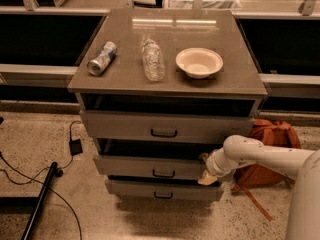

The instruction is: Open middle drawer

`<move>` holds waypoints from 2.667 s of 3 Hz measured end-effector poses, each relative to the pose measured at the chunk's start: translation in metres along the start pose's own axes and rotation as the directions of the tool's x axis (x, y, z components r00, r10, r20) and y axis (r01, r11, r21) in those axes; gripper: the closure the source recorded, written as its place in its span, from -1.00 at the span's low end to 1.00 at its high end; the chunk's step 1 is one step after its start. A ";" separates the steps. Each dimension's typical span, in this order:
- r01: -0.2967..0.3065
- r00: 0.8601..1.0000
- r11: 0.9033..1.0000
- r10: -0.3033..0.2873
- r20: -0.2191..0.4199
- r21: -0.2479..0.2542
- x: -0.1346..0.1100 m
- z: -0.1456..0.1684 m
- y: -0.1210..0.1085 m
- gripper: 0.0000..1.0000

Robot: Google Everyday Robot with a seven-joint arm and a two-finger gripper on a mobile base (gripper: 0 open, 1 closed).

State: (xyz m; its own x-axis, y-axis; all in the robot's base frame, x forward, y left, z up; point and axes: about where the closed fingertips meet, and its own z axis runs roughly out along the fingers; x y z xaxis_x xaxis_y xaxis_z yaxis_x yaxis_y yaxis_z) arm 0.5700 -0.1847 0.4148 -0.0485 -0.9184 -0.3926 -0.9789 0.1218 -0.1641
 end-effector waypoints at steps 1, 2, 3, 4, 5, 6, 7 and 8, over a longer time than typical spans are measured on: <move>0.000 1.000 1.000 0.000 0.000 0.000 0.000 0.000 0.000 0.35; 0.005 1.000 1.000 -0.005 -0.003 -0.005 -0.001 -0.003 0.001 0.97; 0.005 1.000 1.000 -0.005 -0.003 -0.005 -0.002 -0.004 0.001 1.00; 0.005 1.000 1.000 -0.005 -0.003 -0.005 -0.002 -0.004 0.001 0.65; 0.005 1.000 1.000 -0.005 -0.003 -0.005 -0.002 -0.004 0.001 0.18; 0.005 1.000 1.000 -0.005 -0.002 -0.005 -0.002 -0.004 0.001 -0.28; 0.005 1.000 1.000 -0.005 -0.002 -0.005 -0.002 -0.004 0.001 -0.75; 0.013 1.000 1.000 -0.013 -0.013 -0.010 -0.003 -0.003 0.004 -1.00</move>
Offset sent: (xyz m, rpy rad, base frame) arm -0.0876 0.0064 0.0378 -0.0828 0.0663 0.1427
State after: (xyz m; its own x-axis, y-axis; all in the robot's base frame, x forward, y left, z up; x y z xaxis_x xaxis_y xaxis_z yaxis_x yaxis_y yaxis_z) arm 0.5661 -0.1828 0.4179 -0.0384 -0.9248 -0.3786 -0.9814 0.1063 -0.1599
